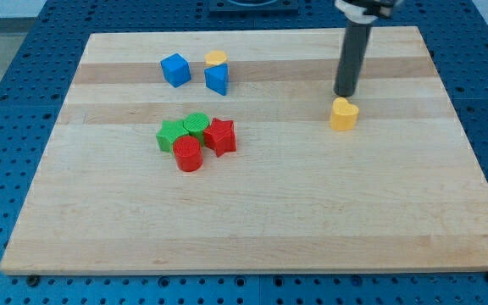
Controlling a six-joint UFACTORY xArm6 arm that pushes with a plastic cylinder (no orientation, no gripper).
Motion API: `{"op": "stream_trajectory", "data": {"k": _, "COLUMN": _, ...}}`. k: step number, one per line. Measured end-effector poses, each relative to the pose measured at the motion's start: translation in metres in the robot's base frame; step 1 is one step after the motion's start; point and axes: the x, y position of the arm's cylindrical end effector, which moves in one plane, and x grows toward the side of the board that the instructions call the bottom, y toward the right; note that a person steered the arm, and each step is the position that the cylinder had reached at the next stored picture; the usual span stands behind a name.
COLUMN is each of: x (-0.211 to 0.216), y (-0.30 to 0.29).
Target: Push the yellow heart into the blue triangle
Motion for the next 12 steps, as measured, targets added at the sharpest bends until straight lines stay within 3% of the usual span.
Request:
{"op": "stream_trajectory", "data": {"k": 3, "x": 0.076, "y": 0.017}}
{"op": "stream_trajectory", "data": {"k": 4, "x": 0.077, "y": 0.012}}
{"op": "stream_trajectory", "data": {"k": 7, "x": 0.057, "y": -0.036}}
{"op": "stream_trajectory", "data": {"k": 12, "x": -0.014, "y": -0.059}}
